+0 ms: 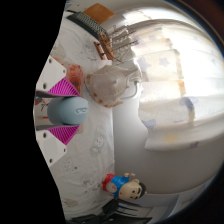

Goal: Arrange mouse

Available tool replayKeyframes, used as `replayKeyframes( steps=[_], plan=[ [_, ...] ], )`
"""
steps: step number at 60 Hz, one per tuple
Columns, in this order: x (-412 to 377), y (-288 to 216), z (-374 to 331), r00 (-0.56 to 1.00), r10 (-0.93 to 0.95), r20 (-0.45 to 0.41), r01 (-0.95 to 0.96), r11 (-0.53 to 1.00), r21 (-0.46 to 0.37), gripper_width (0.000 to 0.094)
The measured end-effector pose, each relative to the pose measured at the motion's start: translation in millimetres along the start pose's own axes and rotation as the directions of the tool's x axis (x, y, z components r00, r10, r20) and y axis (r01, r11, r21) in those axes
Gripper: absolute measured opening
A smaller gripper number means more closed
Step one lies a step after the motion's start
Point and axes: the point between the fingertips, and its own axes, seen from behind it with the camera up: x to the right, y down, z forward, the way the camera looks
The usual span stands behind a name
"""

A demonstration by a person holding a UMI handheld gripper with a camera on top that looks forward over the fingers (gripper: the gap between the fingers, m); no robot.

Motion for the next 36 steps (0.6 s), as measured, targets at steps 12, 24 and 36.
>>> replayKeyframes(
  steps=[12,24,36],
  plan=[
    [-46.8,73.0,32.3,0.999,-0.025,-0.041,0.022,0.998,-0.064,0.039],
    [-49.6,80.7,33.1,0.996,-0.027,-0.084,0.02,0.996,-0.091,0.0746],
    [-42.5,54.3,-71.9,0.991,-0.02,-0.135,0.0,0.99,-0.143,0.085]
  ],
)
